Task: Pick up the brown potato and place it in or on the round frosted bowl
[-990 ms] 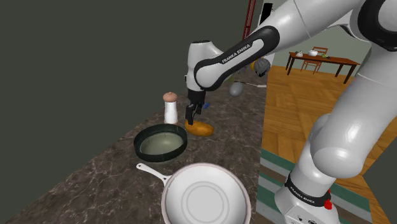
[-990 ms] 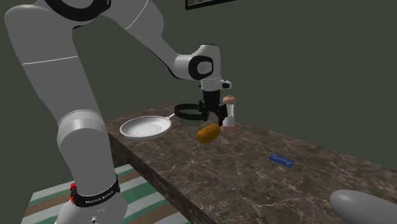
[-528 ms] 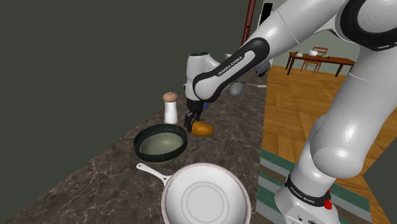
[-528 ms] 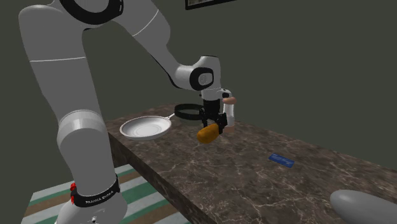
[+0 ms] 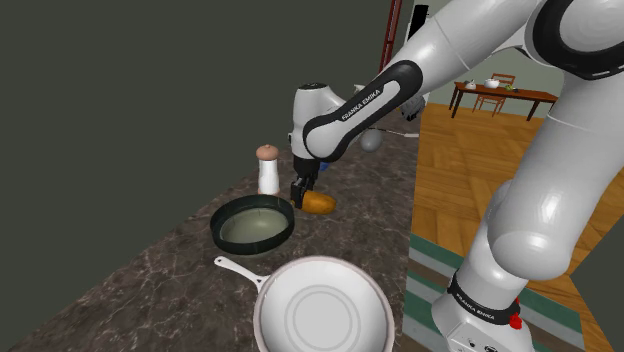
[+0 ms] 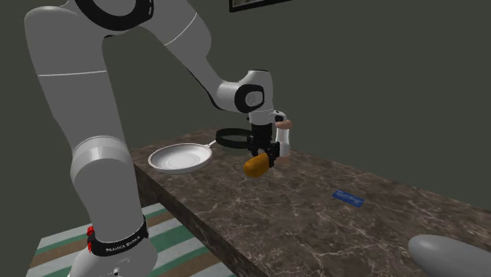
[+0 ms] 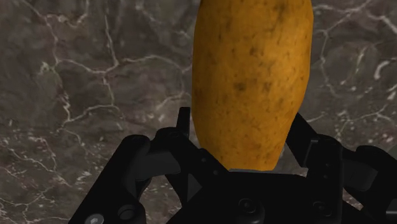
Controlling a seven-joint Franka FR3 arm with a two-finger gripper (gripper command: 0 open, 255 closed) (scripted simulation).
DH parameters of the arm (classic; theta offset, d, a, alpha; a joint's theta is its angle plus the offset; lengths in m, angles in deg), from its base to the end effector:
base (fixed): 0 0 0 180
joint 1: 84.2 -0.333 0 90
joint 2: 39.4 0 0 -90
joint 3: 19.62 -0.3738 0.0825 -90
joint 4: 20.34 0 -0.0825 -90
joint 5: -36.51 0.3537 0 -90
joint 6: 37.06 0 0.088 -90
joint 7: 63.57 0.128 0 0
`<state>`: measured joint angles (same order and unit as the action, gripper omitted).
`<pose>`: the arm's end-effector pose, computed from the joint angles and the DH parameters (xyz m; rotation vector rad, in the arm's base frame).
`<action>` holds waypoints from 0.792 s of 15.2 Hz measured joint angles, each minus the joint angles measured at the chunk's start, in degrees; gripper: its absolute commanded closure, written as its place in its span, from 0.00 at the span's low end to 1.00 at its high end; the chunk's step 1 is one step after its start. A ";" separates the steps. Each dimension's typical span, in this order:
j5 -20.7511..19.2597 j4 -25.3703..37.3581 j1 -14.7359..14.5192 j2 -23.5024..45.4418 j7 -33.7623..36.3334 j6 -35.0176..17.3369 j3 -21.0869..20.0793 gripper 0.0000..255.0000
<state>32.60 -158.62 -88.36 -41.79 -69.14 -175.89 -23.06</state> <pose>0.4628 0.0606 0.3901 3.0625 0.4317 0.0805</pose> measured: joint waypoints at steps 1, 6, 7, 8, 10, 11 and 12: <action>0.00 -0.01 0.00 -0.01 0.00 0.02 0.01 1.00; 0.00 -0.02 0.00 -0.02 0.00 0.03 0.00 1.00; 0.00 -0.02 0.00 -0.02 0.00 0.03 0.00 1.00; 0.00 -0.02 0.00 -0.02 -0.01 0.02 0.00 1.00; 0.05 0.03 0.00 -0.29 -0.05 0.37 0.00 1.00; 0.12 0.22 -0.01 -0.60 -0.10 0.88 0.00 1.00; 0.19 0.62 0.00 -0.90 -0.23 1.57 0.02 1.00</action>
<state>32.79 -158.00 -88.35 -42.69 -69.37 -174.32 -23.04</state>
